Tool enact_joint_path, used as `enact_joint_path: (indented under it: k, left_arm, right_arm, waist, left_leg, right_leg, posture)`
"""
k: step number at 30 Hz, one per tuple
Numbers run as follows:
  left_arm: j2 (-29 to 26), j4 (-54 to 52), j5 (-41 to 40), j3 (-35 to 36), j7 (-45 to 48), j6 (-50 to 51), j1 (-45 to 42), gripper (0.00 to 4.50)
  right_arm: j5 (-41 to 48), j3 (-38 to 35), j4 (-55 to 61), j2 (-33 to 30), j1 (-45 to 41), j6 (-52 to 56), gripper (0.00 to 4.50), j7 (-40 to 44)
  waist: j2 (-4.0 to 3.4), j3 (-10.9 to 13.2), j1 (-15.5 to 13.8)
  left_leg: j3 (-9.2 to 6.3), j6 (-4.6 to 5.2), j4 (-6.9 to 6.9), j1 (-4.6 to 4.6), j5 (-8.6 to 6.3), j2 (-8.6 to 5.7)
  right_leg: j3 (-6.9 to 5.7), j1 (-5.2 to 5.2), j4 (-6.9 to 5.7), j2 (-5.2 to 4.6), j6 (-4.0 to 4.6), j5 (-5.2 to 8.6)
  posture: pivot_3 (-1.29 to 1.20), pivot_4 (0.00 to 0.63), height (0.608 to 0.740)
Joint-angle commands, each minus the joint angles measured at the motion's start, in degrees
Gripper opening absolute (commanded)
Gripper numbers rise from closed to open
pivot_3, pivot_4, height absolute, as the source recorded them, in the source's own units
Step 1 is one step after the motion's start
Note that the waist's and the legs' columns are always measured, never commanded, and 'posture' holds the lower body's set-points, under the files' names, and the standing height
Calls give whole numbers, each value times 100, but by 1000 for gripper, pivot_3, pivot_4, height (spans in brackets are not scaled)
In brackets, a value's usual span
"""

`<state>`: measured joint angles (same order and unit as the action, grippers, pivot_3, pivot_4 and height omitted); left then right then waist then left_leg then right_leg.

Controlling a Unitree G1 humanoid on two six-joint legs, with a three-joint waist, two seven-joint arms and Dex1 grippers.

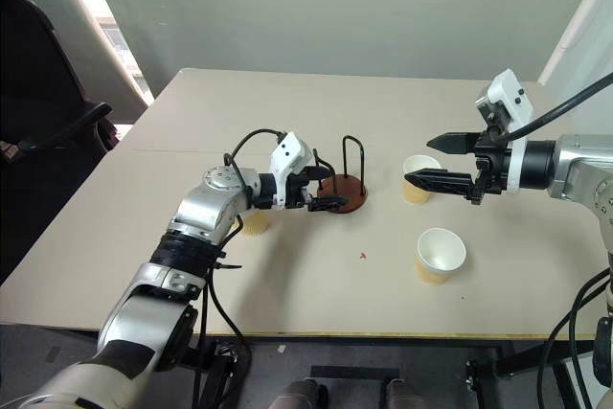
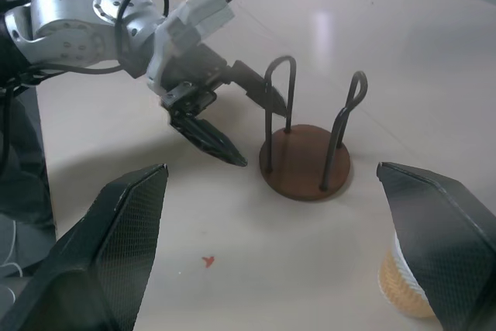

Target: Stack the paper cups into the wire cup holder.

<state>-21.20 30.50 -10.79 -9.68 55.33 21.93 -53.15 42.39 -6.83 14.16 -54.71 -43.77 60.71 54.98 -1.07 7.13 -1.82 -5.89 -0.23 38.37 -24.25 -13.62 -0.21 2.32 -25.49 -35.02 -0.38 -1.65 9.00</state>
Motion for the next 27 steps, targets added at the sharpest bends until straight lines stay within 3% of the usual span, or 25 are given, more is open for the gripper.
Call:
enact_joint_path:
  k: [1,4,7,12,17,22,27]
  left_arm:
    - [193,246,96,128,-225,-309,-282,4384]
    - [398,473,101,177,-337,-419,-400,4384]
    - [500,465,70,184,-268,-438,-404,3750]
    - [405,135,22,145,73,-443,-283,1893]
    - [-114,-703,-214,67,1028,-173,32,65]
    - [-648,-1623,-634,16,1955,142,376,24]
    - [-785,-1957,-734,-110,2352,141,513,24]
  right_arm:
    - [105,-293,180,-122,-20,-17,4485,-65]
    - [104,-295,179,-152,-6,-17,4485,-70]
    - [113,-299,190,-165,7,-13,4500,-86]
    - [84,-298,195,-224,74,-37,4500,-69]
    - [299,-460,488,-513,345,-39,4500,251]
    - [668,-740,956,-1060,870,3,4500,753]
    - [1027,-746,1144,-1205,804,141,4500,758]
  waist:
    - [0,0,-1]
    - [0,0,-1]
    - [0,0,-2]
    - [0,0,0]
    - [0,0,4]
    - [-1,0,-8]
    - [-1,-1,-9]
  left_leg:
    - [1,0,2,0,0,0]
    - [6,0,6,-1,0,-1]
    - [13,0,9,0,0,-2]
    - [28,3,19,0,1,-6]
    - [56,18,39,0,-4,-12]
    - [60,30,55,-9,-25,-16]
    - [67,49,78,-12,-44,-18]
  right_leg:
    - [1,0,1,0,-2,-1]
    - [6,1,2,0,-9,-3]
    - [14,1,3,1,-14,-4]
    - [45,1,2,6,-34,-5]
    - [83,1,8,8,-57,-1]
    - [93,0,8,8,-70,18]
    - [97,5,8,3,-72,23]
  posture:
    - [0,150,740]
    - [0,150,740]
    - [0,150,740]
    - [0,150,740]
    - [0,150,740]
    - [0,150,740]
    - [0,150,740]
